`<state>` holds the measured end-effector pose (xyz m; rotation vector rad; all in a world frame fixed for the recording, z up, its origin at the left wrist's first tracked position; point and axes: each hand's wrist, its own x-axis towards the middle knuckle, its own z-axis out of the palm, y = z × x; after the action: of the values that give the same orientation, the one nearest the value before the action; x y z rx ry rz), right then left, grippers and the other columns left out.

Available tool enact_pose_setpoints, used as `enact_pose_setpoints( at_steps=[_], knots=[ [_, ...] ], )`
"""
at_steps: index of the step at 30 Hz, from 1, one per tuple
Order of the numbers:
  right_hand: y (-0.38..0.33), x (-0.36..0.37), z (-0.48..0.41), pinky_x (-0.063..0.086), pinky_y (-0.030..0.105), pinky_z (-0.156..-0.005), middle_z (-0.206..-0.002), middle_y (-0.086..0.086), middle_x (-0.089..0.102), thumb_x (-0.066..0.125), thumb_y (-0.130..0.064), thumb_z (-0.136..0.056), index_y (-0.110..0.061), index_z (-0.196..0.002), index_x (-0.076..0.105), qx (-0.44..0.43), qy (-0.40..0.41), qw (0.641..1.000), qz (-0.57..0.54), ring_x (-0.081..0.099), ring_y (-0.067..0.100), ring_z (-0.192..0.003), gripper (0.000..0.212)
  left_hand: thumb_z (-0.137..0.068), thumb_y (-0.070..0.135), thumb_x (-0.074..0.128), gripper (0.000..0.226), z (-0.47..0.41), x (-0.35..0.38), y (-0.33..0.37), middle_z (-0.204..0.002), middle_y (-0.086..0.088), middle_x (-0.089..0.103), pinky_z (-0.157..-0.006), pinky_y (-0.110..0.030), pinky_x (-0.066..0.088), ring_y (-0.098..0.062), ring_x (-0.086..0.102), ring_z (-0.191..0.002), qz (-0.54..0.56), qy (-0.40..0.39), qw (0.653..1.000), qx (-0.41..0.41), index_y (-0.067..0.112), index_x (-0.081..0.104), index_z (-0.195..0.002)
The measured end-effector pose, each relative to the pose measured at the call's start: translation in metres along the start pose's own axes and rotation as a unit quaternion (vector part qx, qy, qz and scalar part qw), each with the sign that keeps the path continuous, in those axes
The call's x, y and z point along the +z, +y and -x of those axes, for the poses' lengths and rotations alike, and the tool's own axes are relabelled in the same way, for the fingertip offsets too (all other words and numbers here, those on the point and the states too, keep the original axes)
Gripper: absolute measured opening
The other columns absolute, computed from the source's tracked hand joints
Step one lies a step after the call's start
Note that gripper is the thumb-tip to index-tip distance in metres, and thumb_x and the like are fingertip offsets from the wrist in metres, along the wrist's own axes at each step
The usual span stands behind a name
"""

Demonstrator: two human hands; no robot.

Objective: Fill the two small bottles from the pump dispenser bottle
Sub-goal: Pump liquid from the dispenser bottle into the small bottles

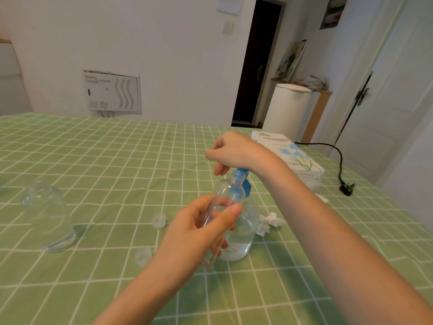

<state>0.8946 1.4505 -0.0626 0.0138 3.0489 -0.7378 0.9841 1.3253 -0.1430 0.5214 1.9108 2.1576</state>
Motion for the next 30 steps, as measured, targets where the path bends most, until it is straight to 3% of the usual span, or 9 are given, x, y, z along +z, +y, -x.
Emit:
enact_pose_setpoints(
  at_steps=[8, 12, 16, 23, 30],
  knots=[
    [0.005, 0.011, 0.002, 0.052, 0.033, -0.083, -0.079, 0.004, 0.074, 0.051, -0.025, -0.088, 0.002, -0.113, 0.064, 0.008, -0.002, 1.0, -0.011, 0.069, 0.026, -0.096, 0.039, -0.059, 0.051, 0.067, 0.036, 0.003, -0.001, -0.005, -0.068, 0.003, 0.07, -0.049, -0.016, 0.046, -0.007, 0.059, -0.05, 0.004, 0.004, 1.0, -0.015, 0.026, 0.071, -0.086],
    [0.005, 0.009, 0.004, 0.051, 0.025, -0.074, -0.074, 0.002, 0.073, 0.052, -0.024, -0.089, -0.006, -0.105, 0.065, -0.016, 0.031, 0.999, -0.012, 0.07, 0.023, -0.089, 0.028, -0.062, 0.05, 0.066, 0.033, 0.003, -0.001, -0.005, -0.066, 0.004, 0.069, -0.049, -0.015, 0.047, -0.007, 0.059, -0.05, -0.002, -0.003, 1.0, -0.011, 0.027, 0.07, -0.086],
    [0.001, 0.001, 0.003, 0.053, 0.027, -0.074, -0.072, 0.003, 0.072, 0.051, -0.022, -0.089, -0.01, -0.099, 0.064, -0.034, 0.06, 0.997, -0.02, 0.071, 0.022, -0.083, 0.021, -0.061, 0.05, 0.067, 0.034, 0.001, 0.0, -0.002, -0.065, 0.004, 0.068, -0.048, -0.016, 0.046, -0.01, 0.059, -0.051, 0.004, -0.001, 1.0, 0.0, 0.028, 0.07, -0.087],
    [0.001, 0.003, 0.004, 0.053, 0.033, -0.086, -0.075, 0.002, 0.073, 0.051, -0.024, -0.089, -0.002, -0.109, 0.063, -0.013, 0.013, 1.0, -0.017, 0.069, 0.024, -0.094, 0.032, -0.061, 0.05, 0.066, 0.039, 0.001, 0.0, -0.004, -0.063, 0.005, 0.067, -0.049, -0.016, 0.046, -0.009, 0.059, -0.052, 0.0, -0.004, 1.0, 0.004, 0.026, 0.069, -0.09],
    [0.005, 0.01, 0.005, 0.049, 0.027, -0.081, -0.074, -0.001, 0.072, 0.053, -0.028, -0.09, -0.011, -0.104, 0.062, -0.009, 0.008, 1.0, -0.021, 0.069, 0.02, -0.093, 0.025, -0.059, 0.048, 0.065, 0.037, 0.004, 0.003, -0.006, -0.065, 0.005, 0.068, -0.048, -0.015, 0.045, -0.005, 0.058, -0.051, 0.014, 0.003, 1.0, 0.005, 0.023, 0.069, -0.087]
  ],
)
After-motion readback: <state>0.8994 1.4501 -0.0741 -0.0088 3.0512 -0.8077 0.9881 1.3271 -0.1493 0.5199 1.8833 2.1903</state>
